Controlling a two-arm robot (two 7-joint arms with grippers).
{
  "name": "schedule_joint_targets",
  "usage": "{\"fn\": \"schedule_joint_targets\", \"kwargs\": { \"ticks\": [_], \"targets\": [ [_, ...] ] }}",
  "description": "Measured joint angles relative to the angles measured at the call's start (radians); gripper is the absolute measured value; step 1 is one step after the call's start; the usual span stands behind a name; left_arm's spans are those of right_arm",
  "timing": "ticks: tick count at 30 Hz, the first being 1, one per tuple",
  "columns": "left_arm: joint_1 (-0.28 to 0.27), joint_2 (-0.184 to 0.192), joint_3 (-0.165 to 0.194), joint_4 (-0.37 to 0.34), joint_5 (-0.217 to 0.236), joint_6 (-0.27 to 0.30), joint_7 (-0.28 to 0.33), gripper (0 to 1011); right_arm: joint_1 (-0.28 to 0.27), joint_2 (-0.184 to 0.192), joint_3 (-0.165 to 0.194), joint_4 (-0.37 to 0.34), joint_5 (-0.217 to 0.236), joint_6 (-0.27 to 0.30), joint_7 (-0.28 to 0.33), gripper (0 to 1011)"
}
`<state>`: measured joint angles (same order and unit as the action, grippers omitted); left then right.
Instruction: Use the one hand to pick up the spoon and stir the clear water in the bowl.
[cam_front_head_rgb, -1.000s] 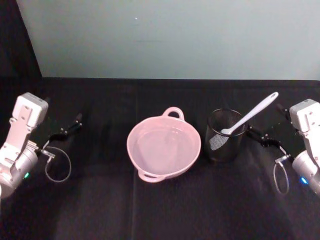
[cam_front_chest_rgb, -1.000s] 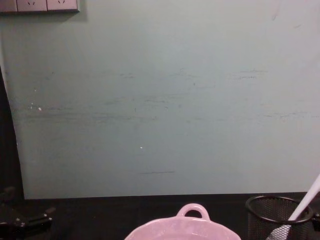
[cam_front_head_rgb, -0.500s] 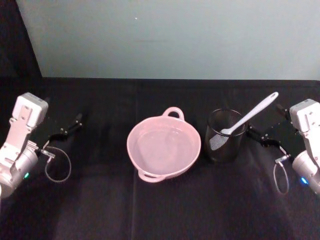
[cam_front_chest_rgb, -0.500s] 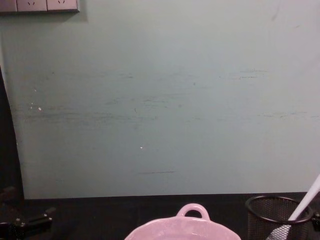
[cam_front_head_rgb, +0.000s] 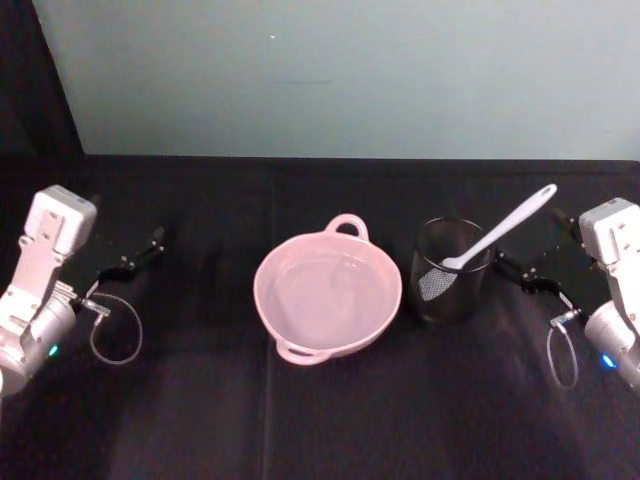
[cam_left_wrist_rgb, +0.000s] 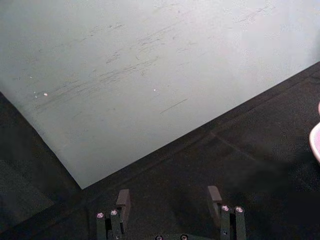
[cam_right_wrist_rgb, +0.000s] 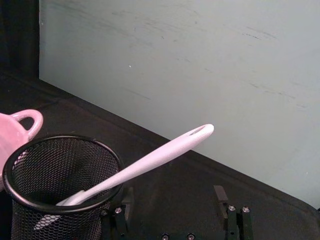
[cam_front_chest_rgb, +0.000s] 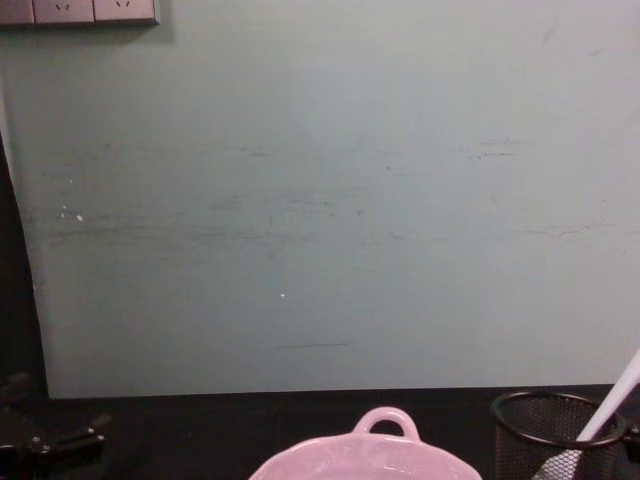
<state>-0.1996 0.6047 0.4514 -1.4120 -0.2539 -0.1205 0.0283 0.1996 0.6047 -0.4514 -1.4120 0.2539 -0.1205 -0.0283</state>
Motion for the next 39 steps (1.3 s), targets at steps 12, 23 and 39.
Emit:
{"fn": "schedule_joint_targets", "kwargs": {
  "ticks": [12, 23, 39],
  "targets": [
    [0.0, 0.0, 0.0, 0.0, 0.0, 0.0, 0.0, 1011, -0.086, 0.024, 0.059, -0.088, 0.03, 0.025, -0.002, 1002],
    [0.0, 0.0, 0.0, 0.0, 0.0, 0.0, 0.0, 1011, -0.245, 0.071, 0.177, -0.256, 0.2, 0.005, 0.088, 1003],
    [0.0, 0.0, 0.0, 0.0, 0.0, 0.0, 0.0, 1011, -0.239, -0.041, 0.282, -0.267, 0.53, 0.124, 0.225, 1003]
  ]
}}
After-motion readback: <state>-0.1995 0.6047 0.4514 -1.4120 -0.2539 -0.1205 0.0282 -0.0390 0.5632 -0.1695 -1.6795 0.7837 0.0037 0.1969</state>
